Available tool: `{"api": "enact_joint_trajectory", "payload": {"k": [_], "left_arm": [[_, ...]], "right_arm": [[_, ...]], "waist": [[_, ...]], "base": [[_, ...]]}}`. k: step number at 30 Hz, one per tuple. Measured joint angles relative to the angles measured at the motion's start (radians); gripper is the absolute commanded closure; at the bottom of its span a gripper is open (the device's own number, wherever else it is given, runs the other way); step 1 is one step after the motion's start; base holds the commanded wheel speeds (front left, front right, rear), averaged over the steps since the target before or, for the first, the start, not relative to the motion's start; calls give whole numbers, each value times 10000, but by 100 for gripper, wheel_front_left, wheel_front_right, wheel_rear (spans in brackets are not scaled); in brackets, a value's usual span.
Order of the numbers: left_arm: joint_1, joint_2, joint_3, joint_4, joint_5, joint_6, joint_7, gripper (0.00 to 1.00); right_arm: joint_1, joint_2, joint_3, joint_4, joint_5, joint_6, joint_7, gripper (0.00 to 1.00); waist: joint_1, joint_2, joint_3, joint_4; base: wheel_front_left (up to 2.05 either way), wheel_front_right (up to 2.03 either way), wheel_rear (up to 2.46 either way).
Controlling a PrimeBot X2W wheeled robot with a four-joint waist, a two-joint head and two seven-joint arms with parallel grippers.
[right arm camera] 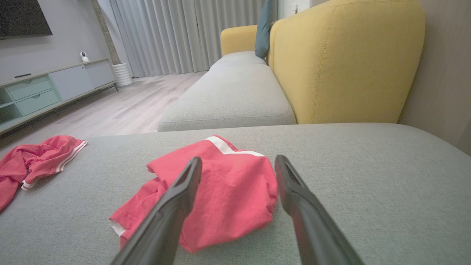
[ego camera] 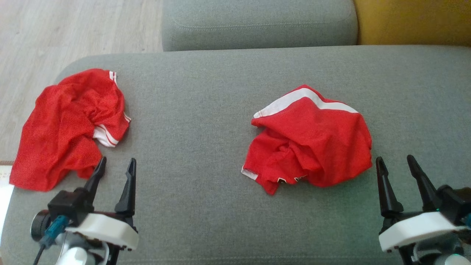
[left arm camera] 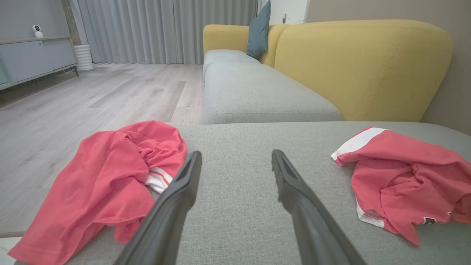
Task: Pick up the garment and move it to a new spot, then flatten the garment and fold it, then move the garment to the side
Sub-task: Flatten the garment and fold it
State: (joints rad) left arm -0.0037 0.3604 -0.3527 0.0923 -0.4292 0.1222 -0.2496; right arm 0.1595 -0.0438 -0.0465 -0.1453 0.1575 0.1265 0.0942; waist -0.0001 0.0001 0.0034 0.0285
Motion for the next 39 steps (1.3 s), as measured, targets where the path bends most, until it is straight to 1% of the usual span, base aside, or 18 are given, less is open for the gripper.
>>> {"api": "enact_joint_trajectory", "payload": {"k": [7, 9, 13, 17, 22, 23, 24, 28, 33, 39], "left_arm": [[-14, -33, -12, 38, 58, -6, 0, 0], [-44, -54, -146, 36, 63, -94, 25, 0], [-563, -328, -723, 94, 146, -477, 407, 0], [-1760, -938, -1509, 441, 171, -968, 920, 0], [-3112, -1764, -2464, 1221, 389, -1607, 1534, 0], [-3416, -1885, -2614, 1430, 464, -1714, 1618, 0], [-3416, -1885, -2614, 1430, 464, -1714, 1618, 0], [-4759, -2282, -2959, 2460, 577, -2036, 1933, 0], [-6142, -2351, -3133, 3871, 585, -2291, 2104, 0], [-7008, -2374, -3193, 5379, 445, -2428, 2506, 0]], "right_arm": [[-21, 0, 4, -10, 15, 0, -2, 0], [-35, 0, 10, -35, 13, 0, -4, 0], [-90, 0, 50, -100, 13, 0, -4, 0], [-403, 0, 142, -107, 12, 0, -4, 0], [-921, 0, 284, -109, 12, 0, -65, 0], [-999, -2, 341, -98, 13, 0, -73, 0], [-999, -2, 341, -98, 13, 0, -73, 0], [-1358, 0, 464, 0, 48, 0, -245, 0], [-1564, 0, 539, 259, 205, 0, -510, 0], [-1646, 0, 652, 523, 403, 0, -775, 0]], "waist": [[0, 0, 220, -2], [0, 0, 329, -13], [0, 0, 679, -56], [2, 0, 1126, -181], [3, 0, 1727, -503], [3, 0, 1848, -590], [3, 0, 1848, -590], [3, 0, 2325, -1036], [4, 0, 2834, -1664], [2, -1, 3291, -2212]], "base": [[0, 0, 0], [0, 0, 0], [0, 0, 0], [0, 0, 0], [0, 0, 0], [0, 0, 0], [0, 0, 0], [0, 0, 0], [0, 0, 0], [0, 0, 0]]}}
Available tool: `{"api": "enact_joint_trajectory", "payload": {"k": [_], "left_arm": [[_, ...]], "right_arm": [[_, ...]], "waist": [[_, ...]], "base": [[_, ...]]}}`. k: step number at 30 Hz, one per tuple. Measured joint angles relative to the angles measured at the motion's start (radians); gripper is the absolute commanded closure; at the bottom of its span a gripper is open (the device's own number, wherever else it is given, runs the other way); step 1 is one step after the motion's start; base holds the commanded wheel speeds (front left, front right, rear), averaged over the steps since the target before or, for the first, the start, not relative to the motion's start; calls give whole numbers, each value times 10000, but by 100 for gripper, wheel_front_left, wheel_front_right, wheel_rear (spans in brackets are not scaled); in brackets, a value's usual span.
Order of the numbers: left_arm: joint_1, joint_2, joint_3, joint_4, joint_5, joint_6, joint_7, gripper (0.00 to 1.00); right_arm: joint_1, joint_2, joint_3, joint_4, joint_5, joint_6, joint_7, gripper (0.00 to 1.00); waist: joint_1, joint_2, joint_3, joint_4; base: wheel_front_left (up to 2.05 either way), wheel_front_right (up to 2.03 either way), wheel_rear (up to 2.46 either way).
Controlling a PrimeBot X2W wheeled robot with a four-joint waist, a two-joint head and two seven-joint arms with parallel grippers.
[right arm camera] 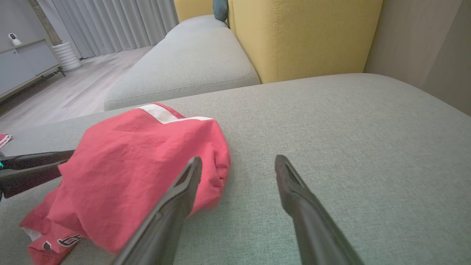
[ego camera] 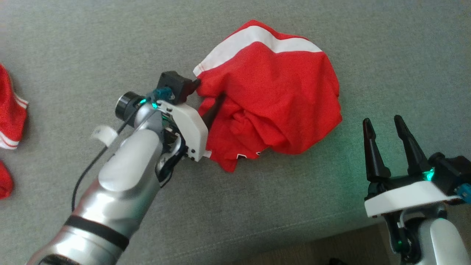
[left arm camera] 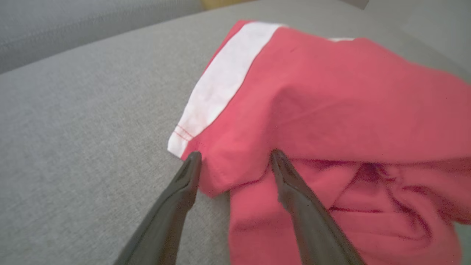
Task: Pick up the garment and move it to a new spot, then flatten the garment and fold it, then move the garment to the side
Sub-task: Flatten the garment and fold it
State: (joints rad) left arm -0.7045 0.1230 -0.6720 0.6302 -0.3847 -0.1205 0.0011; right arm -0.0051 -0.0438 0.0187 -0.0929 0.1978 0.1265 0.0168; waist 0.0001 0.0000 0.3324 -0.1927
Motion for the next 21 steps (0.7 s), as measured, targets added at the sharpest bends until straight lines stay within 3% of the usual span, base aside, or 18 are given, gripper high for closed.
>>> {"api": "enact_joint_trajectory", "payload": {"k": [3, 4, 6, 12, 16, 18, 21], "left_arm": [[-360, 4, -88, 725, -161, -29, 360, 0], [-466, 4, -119, 909, -196, -33, 428, 10], [-651, 2, -211, 1227, -261, -36, 502, 100], [-981, -27, -301, 1413, -261, -38, -272, 100], [-1009, 82, -347, 844, -155, 13, -1035, 100], [-1003, 288, -483, 199, 150, 230, -1352, 100], [-624, 1085, -819, -1753, 796, 694, -1519, 100]], "right_arm": [[-123, 0, 46, 86, 61, 0, -88, 0], [-128, 0, 58, 109, 65, 0, -107, 0], [-133, 0, 77, 167, 127, 0, -142, 0], [-136, 0, 27, 267, 136, 0, -244, 0], [-135, 0, -109, 284, 144, 0, -257, 0], [-128, 0, -192, 284, 167, 0, -255, 0], [-15, 0, -351, 272, 167, 0, -173, 0]], "waist": [[0, 0, 130, -154], [0, 0, 157, -190], [0, 0, 176, -244], [-1, 0, 142, -188], [-1, 0, 14, 5], [-2, 0, -101, 135], [-2, 0, -362, 498]], "base": [[0, 0, 0], [0, 0, 0], [0, 0, 0], [0, 0, 0], [0, 0, 0], [0, 0, 0], [0, 0, 0]]}}
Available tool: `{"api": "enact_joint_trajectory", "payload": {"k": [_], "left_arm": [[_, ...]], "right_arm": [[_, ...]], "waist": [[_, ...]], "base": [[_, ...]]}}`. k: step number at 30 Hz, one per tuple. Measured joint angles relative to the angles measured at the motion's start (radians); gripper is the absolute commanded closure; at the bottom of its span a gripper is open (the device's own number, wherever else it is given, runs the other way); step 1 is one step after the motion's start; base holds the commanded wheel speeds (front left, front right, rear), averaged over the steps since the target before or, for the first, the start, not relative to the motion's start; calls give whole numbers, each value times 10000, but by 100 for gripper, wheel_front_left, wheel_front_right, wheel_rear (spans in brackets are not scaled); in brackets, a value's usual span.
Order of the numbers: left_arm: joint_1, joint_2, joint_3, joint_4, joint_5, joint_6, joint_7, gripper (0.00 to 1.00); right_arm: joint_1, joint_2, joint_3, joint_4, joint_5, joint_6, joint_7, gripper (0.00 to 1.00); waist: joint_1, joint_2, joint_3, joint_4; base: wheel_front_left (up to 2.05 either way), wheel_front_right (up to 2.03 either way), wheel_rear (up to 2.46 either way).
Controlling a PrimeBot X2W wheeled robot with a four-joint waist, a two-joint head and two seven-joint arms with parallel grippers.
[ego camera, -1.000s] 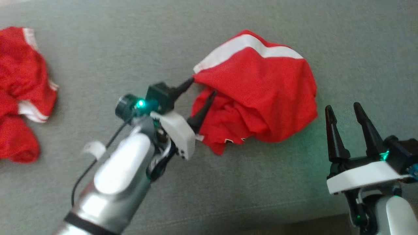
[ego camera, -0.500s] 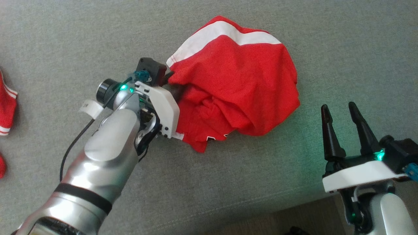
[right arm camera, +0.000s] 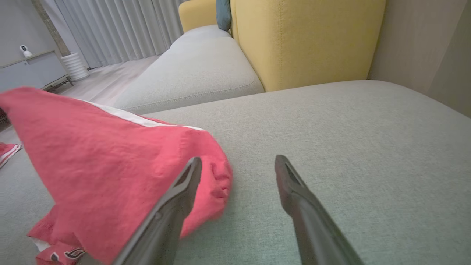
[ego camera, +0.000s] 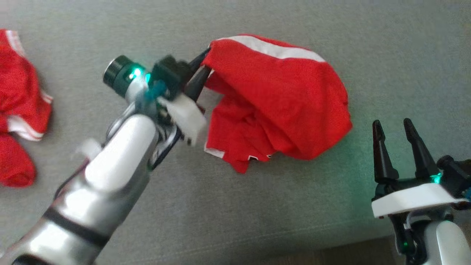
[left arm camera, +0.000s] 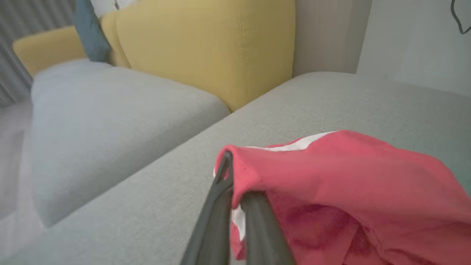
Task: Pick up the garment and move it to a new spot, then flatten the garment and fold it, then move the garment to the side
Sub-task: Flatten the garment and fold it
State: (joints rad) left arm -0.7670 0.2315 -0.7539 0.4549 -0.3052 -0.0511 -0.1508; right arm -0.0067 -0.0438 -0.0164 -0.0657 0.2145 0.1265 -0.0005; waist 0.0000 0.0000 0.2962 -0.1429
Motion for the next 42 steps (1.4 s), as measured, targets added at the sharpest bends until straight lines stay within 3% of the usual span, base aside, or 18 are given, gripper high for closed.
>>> {"api": "enact_joint_trajectory", "payload": {"k": [6, 10, 15, 20, 21, 22, 26, 36, 42], "left_arm": [[2369, 1801, -769, -3149, 907, 792, 911, 100], [3852, 2569, -1513, -4355, 1101, 859, 1735, 100], [4797, 2665, -2044, -4048, 999, 851, 1918, 100], [4793, 2184, -2061, -3166, 704, 855, 1555, 98], [4808, 2002, -2015, -2972, 533, 874, 1352, 43], [4832, 1845, -1948, -2872, 362, 974, 1074, 0], [5043, 1388, -1264, -2692, -299, 1427, 159, 0], [5986, 1338, 1227, -3294, -1799, 2905, -890, 0], [6238, 1352, 2420, -3881, -2468, 3120, -974, 0]], "right_arm": [[79, -2, -226, -142, -4, 0, 203, 0], [324, 0, -259, -257, -19, 0, 408, 0], [379, 0, -244, -418, -46, 0, 545, 0], [379, 0, -228, -481, -56, 0, 627, 0], [379, 0, -228, -497, -86, 0, 640, 0], [379, 0, -228, -520, -134, 0, 673, 0], [387, 0, -249, -608, -276, 0, 815, 0], [438, 0, -282, -991, -577, 0, 1141, 0], [614, 0, -332, -1120, -665, 0, 1244, 0]], "waist": [[0, 0, -384, 677], [0, 0, -574, 1093], [0, 0, -670, 1393], [0, 0, -709, 1409], [0, 0, -728, 1400], [0, 0, -753, 1388], [0, 0, -944, 1363], [0, 0, -1550, 1362], [0, 0, -1784, 1334]], "base": [[0, 0, 0], [0, 0, 0], [0, 0, 0], [0, 0, 0], [0, 0, 0], [0, 0, 0], [0, 0, 0], [0, 0, 0], [0, 0, 0]]}}
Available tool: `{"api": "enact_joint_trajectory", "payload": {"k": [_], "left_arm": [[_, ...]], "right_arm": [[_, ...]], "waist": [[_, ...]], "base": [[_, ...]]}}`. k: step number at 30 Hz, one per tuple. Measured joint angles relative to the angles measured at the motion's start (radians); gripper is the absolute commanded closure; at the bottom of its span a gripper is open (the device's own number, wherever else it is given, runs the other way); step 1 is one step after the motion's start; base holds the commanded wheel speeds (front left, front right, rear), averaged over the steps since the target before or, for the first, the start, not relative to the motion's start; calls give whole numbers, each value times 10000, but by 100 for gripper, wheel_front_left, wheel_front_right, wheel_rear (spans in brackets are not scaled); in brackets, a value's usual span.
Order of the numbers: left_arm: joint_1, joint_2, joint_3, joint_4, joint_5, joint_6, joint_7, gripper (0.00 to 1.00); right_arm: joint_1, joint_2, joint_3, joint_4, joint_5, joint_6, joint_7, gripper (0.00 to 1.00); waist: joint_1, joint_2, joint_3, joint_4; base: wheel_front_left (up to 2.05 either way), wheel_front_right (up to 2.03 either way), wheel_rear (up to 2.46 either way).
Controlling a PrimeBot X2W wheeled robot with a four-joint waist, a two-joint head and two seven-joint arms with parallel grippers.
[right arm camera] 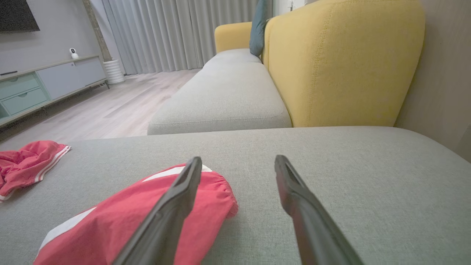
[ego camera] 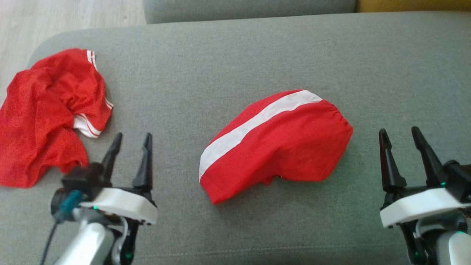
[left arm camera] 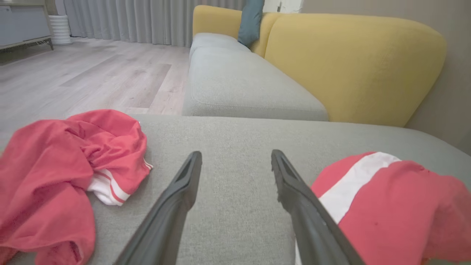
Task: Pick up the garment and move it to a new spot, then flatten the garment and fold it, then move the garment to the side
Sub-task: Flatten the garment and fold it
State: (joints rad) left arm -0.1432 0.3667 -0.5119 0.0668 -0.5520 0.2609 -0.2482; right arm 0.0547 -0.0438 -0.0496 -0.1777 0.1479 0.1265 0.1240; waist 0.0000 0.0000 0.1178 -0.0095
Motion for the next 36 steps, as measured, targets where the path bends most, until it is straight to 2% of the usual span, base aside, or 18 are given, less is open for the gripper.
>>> {"api": "enact_joint_trajectory", "payload": {"k": [5, 17, 23, 25, 29, 36], "left_arm": [[111, 136, 395, -307, -125, 4, -10, 0], [392, 245, 290, -472, -19, 123, 4, 0], [258, 272, 167, -619, 44, 119, 17, 0], [19, 265, 115, -614, 71, 82, 17, 0], [-695, 142, 56, -606, 240, -67, 17, 0], [-1558, -238, -217, -255, 499, -376, 2, 0]], "right_arm": [[60, 0, -40, -35, -44, 0, 12, 0], [61, 0, -98, 10, -75, 0, 100, 0], [-257, -31, -290, 596, 128, 0, 439, 0], [-658, -238, -272, 909, 359, 0, 614, 0], [-2084, -1074, -100, 1578, 884, 0, 1127, 0], [-4385, -2558, 1373, 3315, 1965, 0, 2821, 0]], "waist": [[0, 0, -80, -63], [0, 0, 30, 16], [0, 0, 321, 183], [0, 0, 530, 267], [1, 0, 1034, 489], [3, 0, 1798, 1066]], "base": [[0, 0, 0], [0, 0, 0], [0, 0, 0], [0, 0, 0], [0, 0, 0], [0, 0, 0]]}}
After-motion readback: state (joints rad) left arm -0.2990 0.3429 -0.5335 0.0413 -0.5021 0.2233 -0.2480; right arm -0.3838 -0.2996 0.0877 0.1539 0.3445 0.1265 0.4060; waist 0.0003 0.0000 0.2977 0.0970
